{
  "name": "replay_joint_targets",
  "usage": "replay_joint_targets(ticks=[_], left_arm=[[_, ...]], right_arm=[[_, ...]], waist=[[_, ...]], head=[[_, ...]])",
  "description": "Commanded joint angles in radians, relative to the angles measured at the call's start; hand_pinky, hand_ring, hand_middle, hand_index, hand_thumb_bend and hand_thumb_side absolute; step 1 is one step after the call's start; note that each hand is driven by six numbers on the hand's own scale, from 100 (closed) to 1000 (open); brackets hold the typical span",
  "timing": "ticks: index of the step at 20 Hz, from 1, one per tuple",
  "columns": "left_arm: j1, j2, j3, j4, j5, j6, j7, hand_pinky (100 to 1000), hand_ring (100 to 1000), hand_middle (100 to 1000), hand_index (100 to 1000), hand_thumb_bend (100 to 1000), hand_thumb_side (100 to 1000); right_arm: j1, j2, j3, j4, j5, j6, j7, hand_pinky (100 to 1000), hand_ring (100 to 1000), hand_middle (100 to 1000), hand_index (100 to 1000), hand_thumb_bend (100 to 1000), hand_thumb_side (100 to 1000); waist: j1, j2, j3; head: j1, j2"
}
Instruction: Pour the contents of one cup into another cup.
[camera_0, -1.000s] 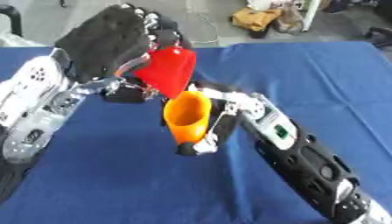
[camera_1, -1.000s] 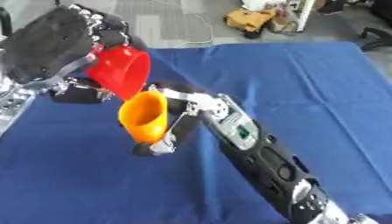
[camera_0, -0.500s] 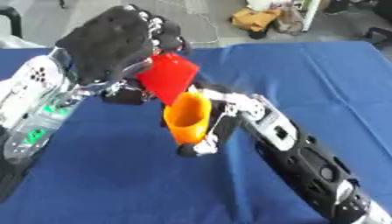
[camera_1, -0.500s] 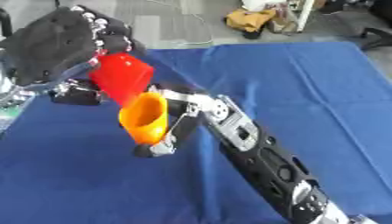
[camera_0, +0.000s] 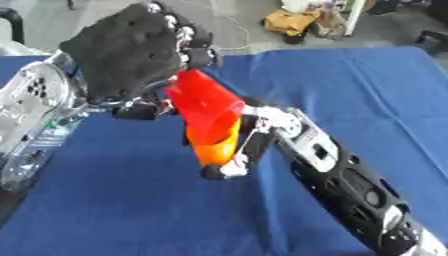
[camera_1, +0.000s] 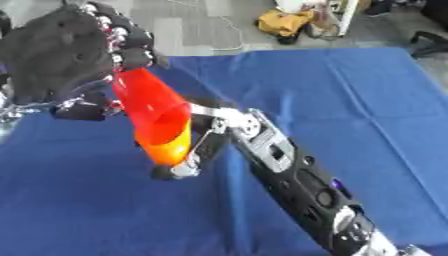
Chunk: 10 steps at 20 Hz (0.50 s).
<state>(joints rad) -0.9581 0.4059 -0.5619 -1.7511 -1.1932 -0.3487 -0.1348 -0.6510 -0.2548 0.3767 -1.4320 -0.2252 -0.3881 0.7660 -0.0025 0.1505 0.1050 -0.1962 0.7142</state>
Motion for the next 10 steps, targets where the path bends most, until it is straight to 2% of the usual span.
replay_joint_targets(ticks=[1,10], left_arm=[[-0.022,0.022,0.019,-0.029,-0.039,-0.02,0.002,441,462,475,714,738,100],[-0.014,0.03,0.056,-0.038,-0.087,-0.002,0.025,445,464,480,713,747,100]], right_arm=[[-0.014,-0.009,-0.009,-0.02,-0.007,-0.05,0.049,256,387,307,615,100,100],[-0.013,-0.011,-0.01,-0.02,-0.008,-0.05,0.049,255,388,307,616,100,100]], waist=[[0.001,-0.019,0.002],[0.0,-0.02,0.006]], head=[[-0.001,-0.009],[-0.004,-0.011]])
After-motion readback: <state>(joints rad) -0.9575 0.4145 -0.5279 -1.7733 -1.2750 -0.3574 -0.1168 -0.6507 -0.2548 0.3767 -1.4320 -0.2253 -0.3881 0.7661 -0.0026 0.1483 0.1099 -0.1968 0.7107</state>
